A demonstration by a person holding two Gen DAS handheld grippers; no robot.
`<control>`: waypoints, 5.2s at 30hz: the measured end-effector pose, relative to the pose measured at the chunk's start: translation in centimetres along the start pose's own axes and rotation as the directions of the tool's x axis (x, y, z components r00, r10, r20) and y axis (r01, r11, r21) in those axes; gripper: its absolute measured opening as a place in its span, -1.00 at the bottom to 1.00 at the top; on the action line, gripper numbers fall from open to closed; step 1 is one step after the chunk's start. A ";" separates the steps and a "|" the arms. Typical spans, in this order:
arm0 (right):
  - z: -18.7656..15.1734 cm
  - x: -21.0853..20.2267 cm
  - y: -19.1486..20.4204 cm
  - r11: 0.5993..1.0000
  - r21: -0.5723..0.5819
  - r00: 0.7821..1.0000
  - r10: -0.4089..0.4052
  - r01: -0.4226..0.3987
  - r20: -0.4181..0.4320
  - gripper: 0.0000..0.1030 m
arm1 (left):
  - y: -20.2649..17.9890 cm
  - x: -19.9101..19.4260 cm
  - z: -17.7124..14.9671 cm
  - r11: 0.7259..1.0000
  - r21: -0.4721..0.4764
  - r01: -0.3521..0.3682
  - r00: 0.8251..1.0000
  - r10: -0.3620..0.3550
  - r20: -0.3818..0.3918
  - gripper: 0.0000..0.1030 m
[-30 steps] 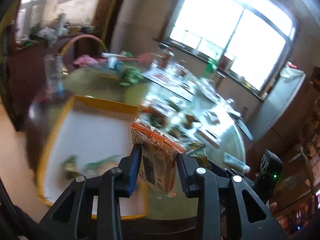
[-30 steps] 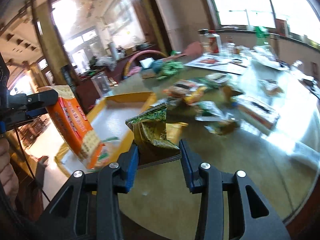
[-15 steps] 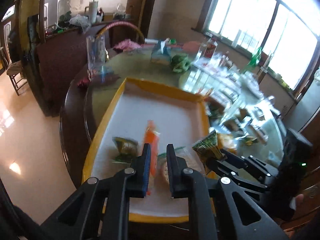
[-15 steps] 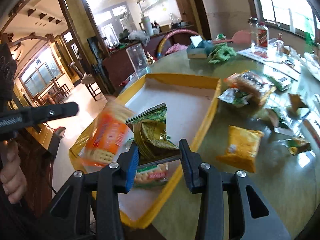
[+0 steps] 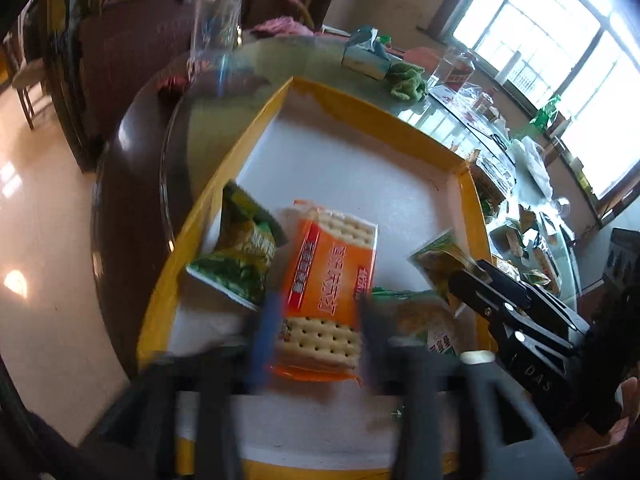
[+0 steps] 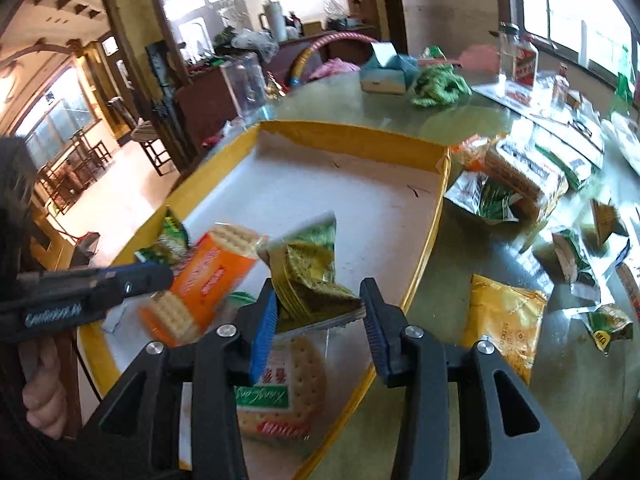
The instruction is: Organize snacks
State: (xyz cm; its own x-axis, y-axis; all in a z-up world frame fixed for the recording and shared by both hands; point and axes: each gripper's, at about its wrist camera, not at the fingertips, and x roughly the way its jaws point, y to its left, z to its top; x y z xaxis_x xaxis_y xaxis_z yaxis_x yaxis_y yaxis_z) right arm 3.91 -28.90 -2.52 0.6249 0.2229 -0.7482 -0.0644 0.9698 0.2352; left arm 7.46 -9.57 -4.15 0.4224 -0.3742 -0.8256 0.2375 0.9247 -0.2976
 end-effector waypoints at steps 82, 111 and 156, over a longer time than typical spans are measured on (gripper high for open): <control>-6.6 -7.3 -24.1 0.724 0.688 0.997 -0.011 -0.046 0.078 -0.06 | -15.2 -0.2 -4.1 0.967 0.183 0.176 0.983 -0.181 0.012 -0.16; -6.4 -11.3 -7.7 0.932 0.301 0.973 0.155 -0.202 0.174 -0.70 | -4.8 -4.7 -5.5 0.997 0.015 0.073 0.988 -0.074 0.133 -0.16; -6.3 -7.7 1.3 0.955 0.022 0.953 0.295 -0.297 0.061 0.16 | -3.2 -6.2 -5.7 0.997 0.065 -0.050 0.973 0.033 0.230 0.42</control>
State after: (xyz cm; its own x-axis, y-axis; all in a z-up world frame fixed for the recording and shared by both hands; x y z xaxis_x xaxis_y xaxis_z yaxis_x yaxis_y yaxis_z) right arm -5.94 -28.70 -0.37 0.6240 0.4930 -0.6064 -0.2297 0.8574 0.4606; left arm -0.90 -9.78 -0.88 0.6198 -0.3493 -0.7027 0.2727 0.9355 -0.2244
